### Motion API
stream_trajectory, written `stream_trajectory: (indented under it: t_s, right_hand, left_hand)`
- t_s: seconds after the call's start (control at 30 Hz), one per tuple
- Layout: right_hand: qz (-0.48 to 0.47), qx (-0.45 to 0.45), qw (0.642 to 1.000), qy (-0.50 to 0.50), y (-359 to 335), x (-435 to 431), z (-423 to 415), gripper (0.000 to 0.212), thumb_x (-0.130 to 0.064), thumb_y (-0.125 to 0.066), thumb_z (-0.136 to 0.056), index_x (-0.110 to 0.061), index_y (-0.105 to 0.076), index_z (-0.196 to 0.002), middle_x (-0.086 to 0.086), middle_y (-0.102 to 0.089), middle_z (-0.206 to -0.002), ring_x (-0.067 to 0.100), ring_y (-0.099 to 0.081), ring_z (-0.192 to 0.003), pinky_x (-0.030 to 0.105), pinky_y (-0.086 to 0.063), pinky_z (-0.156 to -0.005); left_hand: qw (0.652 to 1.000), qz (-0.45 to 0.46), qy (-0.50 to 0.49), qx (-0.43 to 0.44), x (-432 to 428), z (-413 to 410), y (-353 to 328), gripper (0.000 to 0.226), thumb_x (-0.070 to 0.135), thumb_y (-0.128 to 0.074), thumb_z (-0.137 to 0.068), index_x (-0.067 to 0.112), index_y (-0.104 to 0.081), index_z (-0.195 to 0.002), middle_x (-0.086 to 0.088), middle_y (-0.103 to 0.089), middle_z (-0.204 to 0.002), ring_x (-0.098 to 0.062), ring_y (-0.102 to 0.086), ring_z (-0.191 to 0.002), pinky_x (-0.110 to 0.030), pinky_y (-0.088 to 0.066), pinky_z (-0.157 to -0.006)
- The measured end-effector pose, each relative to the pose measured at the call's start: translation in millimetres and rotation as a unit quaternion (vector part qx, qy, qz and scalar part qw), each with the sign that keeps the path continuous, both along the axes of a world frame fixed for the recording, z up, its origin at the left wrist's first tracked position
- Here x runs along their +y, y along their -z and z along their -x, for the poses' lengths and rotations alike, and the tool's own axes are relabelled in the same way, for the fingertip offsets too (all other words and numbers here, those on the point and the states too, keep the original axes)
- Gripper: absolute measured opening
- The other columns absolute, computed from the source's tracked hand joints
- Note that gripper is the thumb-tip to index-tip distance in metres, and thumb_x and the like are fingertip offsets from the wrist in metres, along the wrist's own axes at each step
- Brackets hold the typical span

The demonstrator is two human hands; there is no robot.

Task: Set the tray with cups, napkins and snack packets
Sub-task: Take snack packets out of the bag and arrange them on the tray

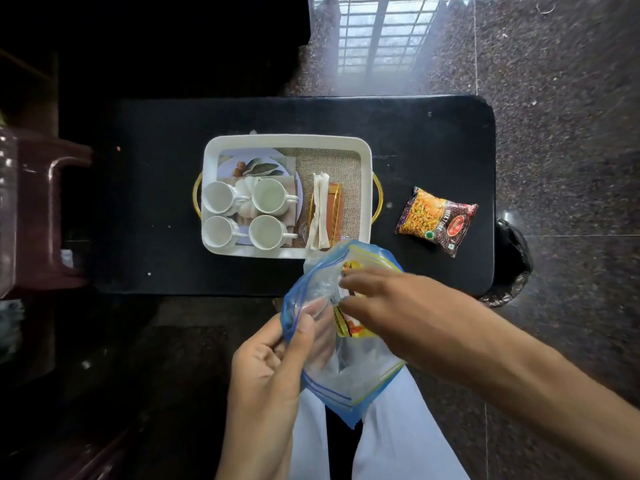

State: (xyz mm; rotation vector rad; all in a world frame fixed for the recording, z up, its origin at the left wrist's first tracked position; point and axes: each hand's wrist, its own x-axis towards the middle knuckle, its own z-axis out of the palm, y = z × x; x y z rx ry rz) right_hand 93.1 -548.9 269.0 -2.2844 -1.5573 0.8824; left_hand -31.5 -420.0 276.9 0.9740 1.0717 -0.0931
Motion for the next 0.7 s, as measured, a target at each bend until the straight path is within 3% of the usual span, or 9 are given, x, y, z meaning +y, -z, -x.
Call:
stream_trajectory:
  t_s: [0.03, 0.1, 0.17, 0.23, 0.37, 0.57, 0.63, 0.7]
  right_hand:
    - [0.037, -0.042, 0.997, -0.053, 11.0, 6.1, 2.9, 0.032, -0.002, -0.038, -0.096, -0.01, -0.062, -0.116, 0.011, -0.057, -0.126, 0.032, -0.051, -0.124, 0.043, -0.049, -0.096]
    - [0.061, -0.103, 0.986, -0.112, 25.7, 16.0, 8.3, 0.048, -0.002, -0.022, -0.092, -0.01, -0.065, -0.111, 0.011, -0.062, -0.114, 0.031, -0.057, -0.111, 0.04, -0.051, -0.091]
    - [0.034, -0.167, 0.977, -0.128, 37.0, 20.7, 11.2, 0.046, -0.001, -0.027, -0.086, -0.011, -0.071, -0.093, 0.008, -0.068, -0.094, 0.027, -0.064, -0.089, 0.037, -0.056, -0.071]
    - [0.013, -0.203, 0.97, -0.132, 49.6, 24.2, 11.6, 0.035, 0.001, -0.038, -0.082, -0.006, -0.072, -0.084, 0.01, -0.068, -0.086, 0.029, -0.064, -0.083, 0.038, -0.055, -0.06]
    - [-0.06, -0.185, 0.976, -0.102, 55.5, 34.0, 6.4, 0.018, 0.002, -0.05, -0.073, -0.002, -0.063, -0.061, 0.014, -0.062, -0.07, 0.033, -0.061, -0.07, 0.036, -0.049, -0.045]
    - [-0.086, -0.185, 0.967, -0.153, 60.5, 43.6, 7.1, 0.021, -0.004, -0.057, -0.077, -0.013, -0.064, -0.059, 0.003, -0.059, -0.066, 0.026, -0.058, -0.074, 0.035, -0.049, -0.054]
    - [-0.063, -0.169, 0.972, -0.15, 62.5, 48.7, 11.5, 0.024, -0.001, -0.046, -0.083, -0.006, -0.068, -0.074, 0.009, -0.064, -0.077, 0.03, -0.06, -0.082, 0.04, -0.054, -0.071]
    - [-0.01, -0.189, 0.967, -0.171, 70.3, 49.4, 20.2, 0.046, -0.001, -0.029, -0.087, -0.001, -0.07, -0.108, 0.014, -0.068, -0.109, 0.034, -0.058, -0.11, 0.044, -0.052, -0.091]
  left_hand:
    - [1.0, -0.005, 0.011, -0.005, 0.4, 0.8, -0.8, 0.038, 0.033, -0.072, -0.073, 0.019, -0.081, -0.107, -0.015, -0.081, -0.108, -0.027, -0.077, -0.107, -0.031, -0.062, -0.087]
    - [0.999, -0.016, 0.029, -0.012, 1.4, 2.8, -2.1, 0.038, 0.035, -0.072, -0.072, 0.025, -0.081, -0.107, -0.012, -0.081, -0.108, -0.026, -0.077, -0.107, -0.033, -0.062, -0.089]
    - [0.999, -0.009, 0.032, -0.013, 3.6, 4.6, -2.4, 0.034, 0.031, -0.07, -0.074, 0.027, -0.082, -0.105, -0.013, -0.082, -0.106, -0.027, -0.078, -0.105, -0.033, -0.063, -0.087]
    - [1.0, 0.014, 0.023, -0.007, 6.9, 7.0, -2.4, 0.031, 0.027, -0.067, -0.076, 0.025, -0.083, -0.103, -0.016, -0.081, -0.104, -0.029, -0.078, -0.102, -0.031, -0.064, -0.079]
    - [0.999, 0.034, 0.004, -0.009, 17.0, 9.1, -2.5, 0.032, 0.027, -0.068, -0.074, 0.023, -0.083, -0.102, -0.019, -0.081, -0.102, -0.031, -0.079, -0.098, -0.03, -0.065, -0.072]
    - [1.0, 0.009, -0.002, -0.001, 29.4, 15.3, 1.8, 0.029, 0.024, -0.067, -0.076, 0.022, -0.083, -0.101, -0.019, -0.081, -0.101, -0.031, -0.08, -0.096, -0.028, -0.064, -0.069]
    - [1.0, 0.004, -0.001, 0.003, 31.6, 16.9, 1.9, 0.03, 0.025, -0.068, -0.076, 0.022, -0.083, -0.101, -0.019, -0.081, -0.101, -0.032, -0.079, -0.096, -0.029, -0.065, -0.07]
    - [1.0, -0.002, 0.018, -0.001, 32.2, 16.5, 1.1, 0.028, 0.026, -0.075, -0.076, 0.024, -0.083, -0.103, -0.017, -0.082, -0.102, -0.03, -0.079, -0.098, -0.028, -0.064, -0.07]
